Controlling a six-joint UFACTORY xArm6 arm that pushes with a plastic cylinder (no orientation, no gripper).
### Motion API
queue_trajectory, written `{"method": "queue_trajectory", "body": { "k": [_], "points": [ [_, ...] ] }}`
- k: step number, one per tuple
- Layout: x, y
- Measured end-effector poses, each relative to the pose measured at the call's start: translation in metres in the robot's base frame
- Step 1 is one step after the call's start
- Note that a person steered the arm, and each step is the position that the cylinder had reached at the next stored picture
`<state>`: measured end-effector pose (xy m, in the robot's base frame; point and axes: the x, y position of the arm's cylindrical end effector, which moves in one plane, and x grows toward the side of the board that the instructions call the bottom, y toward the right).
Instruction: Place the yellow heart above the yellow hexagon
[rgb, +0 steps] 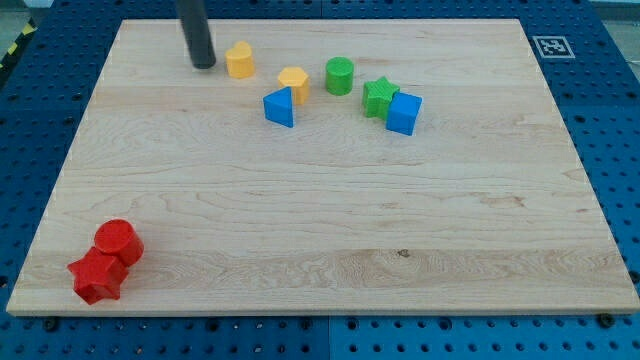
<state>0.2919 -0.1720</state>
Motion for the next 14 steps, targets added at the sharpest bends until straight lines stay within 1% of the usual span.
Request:
{"method": "queue_trajectory", "body": {
  "k": [1,2,3,4,5,6,8,9,11,13,14],
  "points": [
    [-0.005,0.010],
    [-0.021,0.029],
    [-0.023,0.056],
    [-0.023,0.062],
    [-0.008,0.039],
    [0.013,0.041],
    [0.011,0.096],
    [0.011,0.105],
    [0.014,0.051],
    [-0.042,0.062],
    [-0.057,0.099]
  ]
}}
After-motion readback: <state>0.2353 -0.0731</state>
